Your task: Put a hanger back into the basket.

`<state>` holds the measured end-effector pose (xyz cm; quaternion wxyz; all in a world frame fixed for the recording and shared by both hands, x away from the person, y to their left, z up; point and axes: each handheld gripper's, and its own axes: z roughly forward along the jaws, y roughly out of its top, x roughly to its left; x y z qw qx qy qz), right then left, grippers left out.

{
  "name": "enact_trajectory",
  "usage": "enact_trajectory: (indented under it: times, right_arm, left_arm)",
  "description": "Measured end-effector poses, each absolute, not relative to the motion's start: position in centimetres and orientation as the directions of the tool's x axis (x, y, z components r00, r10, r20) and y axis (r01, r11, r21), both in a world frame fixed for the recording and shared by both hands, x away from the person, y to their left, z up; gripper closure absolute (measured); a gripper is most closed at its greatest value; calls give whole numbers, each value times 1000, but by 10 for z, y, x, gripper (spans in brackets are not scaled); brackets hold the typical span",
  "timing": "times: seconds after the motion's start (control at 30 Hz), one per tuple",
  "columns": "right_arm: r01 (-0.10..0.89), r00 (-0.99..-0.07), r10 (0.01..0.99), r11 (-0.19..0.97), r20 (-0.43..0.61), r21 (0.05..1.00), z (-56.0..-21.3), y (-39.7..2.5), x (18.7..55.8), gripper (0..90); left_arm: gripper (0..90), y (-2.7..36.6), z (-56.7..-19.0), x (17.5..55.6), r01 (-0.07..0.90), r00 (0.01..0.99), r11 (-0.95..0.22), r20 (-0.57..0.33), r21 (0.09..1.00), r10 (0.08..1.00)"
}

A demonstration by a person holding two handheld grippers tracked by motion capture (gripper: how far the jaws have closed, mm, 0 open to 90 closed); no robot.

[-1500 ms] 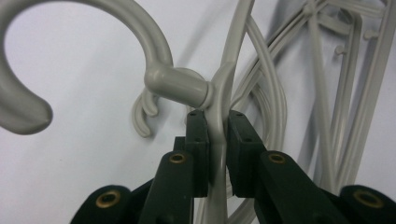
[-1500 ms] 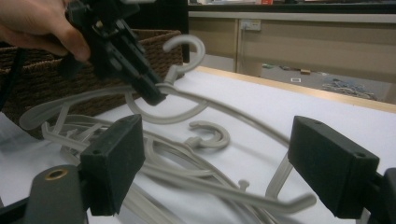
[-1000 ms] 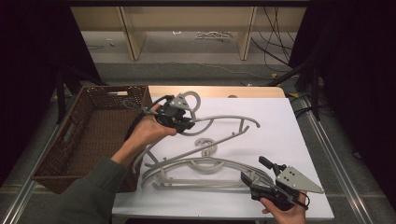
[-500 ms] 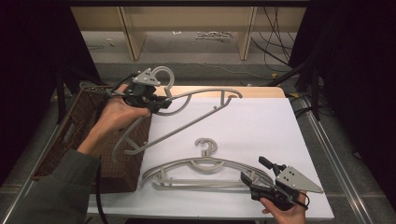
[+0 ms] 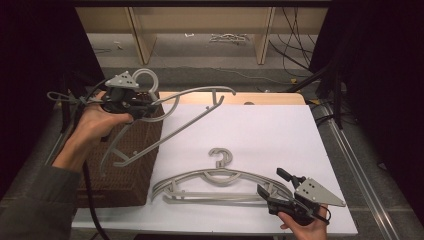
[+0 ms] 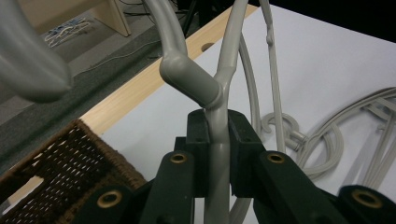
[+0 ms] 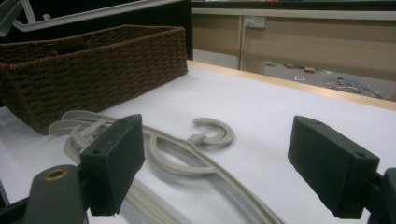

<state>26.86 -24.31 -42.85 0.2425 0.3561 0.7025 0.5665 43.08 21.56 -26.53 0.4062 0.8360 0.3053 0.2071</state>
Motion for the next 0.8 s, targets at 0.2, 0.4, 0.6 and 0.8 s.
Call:
enact_trajectory:
  times: [0.2,0.4,0.6,0.8]
  right_arm:
    - [235,-629,775,113,62,965,-428,-243,268,199]
    - [235,-633,772,119,59,965,-428,-243,269,199]
    - [217,-638,767,92,70,972,-430,-241,270,201]
    - [227,-634,771,110,62,968,-430,-242,270,203]
  left_arm:
    - [809,246,-271,434,346,697,-439,86,829,712]
    - [809,269,-279,437,360,668,-407,73,839,741]
    - [809,298,-287,443,368,640,-396,80,841,764]
    - [809,327,-301,445,376,606,-365,72,852,792]
